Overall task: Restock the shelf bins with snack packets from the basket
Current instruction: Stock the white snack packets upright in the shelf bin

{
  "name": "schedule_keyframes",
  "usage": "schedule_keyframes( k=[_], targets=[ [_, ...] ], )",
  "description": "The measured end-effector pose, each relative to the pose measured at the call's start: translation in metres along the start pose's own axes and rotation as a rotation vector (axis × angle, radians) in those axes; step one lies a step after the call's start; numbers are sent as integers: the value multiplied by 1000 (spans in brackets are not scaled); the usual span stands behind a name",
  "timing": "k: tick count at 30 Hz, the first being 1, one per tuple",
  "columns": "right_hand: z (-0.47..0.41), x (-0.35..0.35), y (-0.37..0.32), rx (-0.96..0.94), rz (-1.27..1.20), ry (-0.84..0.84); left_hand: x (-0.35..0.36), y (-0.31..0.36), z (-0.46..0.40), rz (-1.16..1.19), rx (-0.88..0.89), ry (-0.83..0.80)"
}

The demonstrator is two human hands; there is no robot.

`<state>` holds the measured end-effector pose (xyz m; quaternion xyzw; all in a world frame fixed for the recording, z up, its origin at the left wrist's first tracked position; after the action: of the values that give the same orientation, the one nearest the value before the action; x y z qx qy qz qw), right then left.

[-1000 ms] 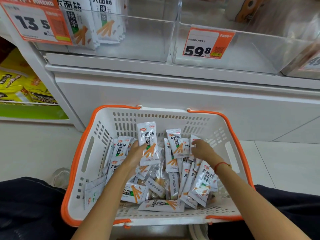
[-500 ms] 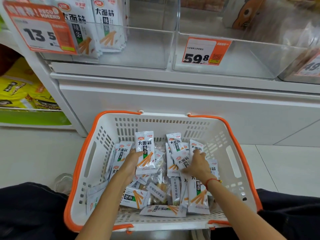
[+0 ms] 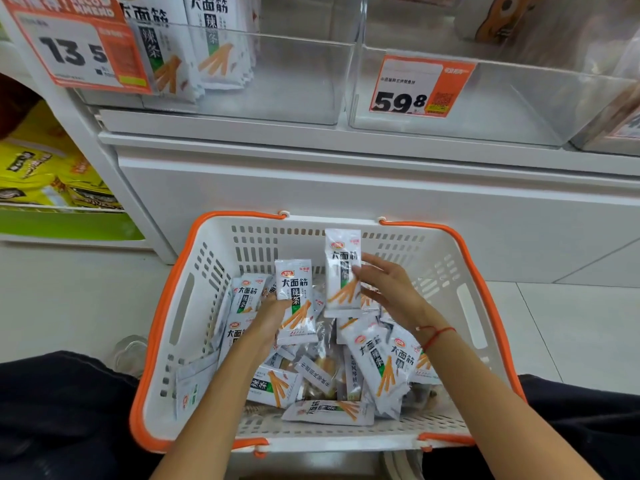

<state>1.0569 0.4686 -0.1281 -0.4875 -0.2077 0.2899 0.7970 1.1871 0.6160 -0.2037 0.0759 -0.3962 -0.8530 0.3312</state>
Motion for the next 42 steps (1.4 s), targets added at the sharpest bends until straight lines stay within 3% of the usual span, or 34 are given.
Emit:
schedule_keyframes(
  k=[3, 7, 17, 20, 24, 27, 29, 31, 34, 36, 38, 42],
  targets=[
    [-3, 28, 6, 47, 37, -34, 1, 3, 2, 9, 6, 23],
    [-3, 38, 25, 55, 58, 97, 8, 10, 6, 59, 20, 28],
    [-4, 47, 16, -185, 298, 169, 10, 16, 10, 128, 58, -38],
    [-4, 40, 31, -145, 669, 166, -17, 21, 7, 182, 58, 29],
    [11, 72, 91, -95, 1403, -341, -45, 23, 3, 249, 50, 77],
    [18, 75, 98, -155, 1580, -331, -49, 23, 4, 290, 46, 83],
    [17, 79, 100, -137, 1503, -387, -51, 22, 5, 296, 51, 90],
    [13, 73, 100, -7, 1260, -428, -53, 21, 4, 300, 52, 103],
    [2, 45, 72, 95, 762, -235, -55, 20, 6, 254, 62, 148],
    [-2, 27, 57, 158, 284, -83, -55, 18, 5, 187, 59, 171],
    [-4, 25, 48, 177, -55, -35, -46, 15, 3, 132, 49, 156],
    [-8, 45, 38, 171, -68, -40, -20, 13, 5, 45, 23, 89]
  ],
)
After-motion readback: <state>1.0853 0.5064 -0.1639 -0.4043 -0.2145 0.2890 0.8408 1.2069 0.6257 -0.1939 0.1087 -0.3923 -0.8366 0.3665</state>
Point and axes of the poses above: each hand's wrist, its own z-axis away from the middle knuckle, its own x-axis out of the palm, y = z × x, the point moved 10 cm from there along -z, towards the middle knuckle, and after that the axes turned 3 degrees about -y, right-handed, at the moved point
